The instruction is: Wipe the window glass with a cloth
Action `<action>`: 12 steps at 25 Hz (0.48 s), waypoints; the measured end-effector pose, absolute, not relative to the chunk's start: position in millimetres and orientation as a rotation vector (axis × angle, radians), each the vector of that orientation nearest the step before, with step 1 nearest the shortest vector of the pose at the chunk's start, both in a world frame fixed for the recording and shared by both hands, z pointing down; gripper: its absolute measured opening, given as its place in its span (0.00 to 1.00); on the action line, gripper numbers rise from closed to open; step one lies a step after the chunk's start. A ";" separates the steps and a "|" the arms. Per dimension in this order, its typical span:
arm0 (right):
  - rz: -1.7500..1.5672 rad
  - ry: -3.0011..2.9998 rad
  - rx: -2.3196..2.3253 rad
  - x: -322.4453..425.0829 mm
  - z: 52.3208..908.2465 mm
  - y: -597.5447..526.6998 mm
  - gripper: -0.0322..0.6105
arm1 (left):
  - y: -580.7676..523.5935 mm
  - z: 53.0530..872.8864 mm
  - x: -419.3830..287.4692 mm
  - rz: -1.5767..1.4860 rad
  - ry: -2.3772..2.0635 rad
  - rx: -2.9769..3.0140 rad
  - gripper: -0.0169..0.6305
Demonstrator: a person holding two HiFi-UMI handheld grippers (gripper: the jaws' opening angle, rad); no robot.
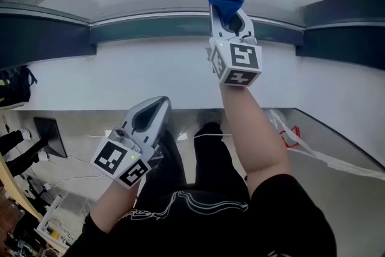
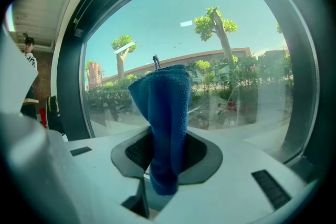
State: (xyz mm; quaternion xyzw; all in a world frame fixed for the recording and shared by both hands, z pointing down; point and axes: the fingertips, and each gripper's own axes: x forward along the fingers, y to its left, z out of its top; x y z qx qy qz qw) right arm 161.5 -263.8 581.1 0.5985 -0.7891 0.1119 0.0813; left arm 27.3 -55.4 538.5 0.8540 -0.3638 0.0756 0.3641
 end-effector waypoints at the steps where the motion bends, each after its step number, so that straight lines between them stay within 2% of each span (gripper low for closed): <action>1: 0.339 -2.350 1.799 173.2 582.1 -262.7 0.19 | -56.6 538.7 35.7 0.197 -0.931 2.200 0.03; 12: 0.309 -2.267 1.866 297.5 582.5 -255.0 0.19 | -60.1 538.6 145.9 0.233 -0.820 2.245 0.03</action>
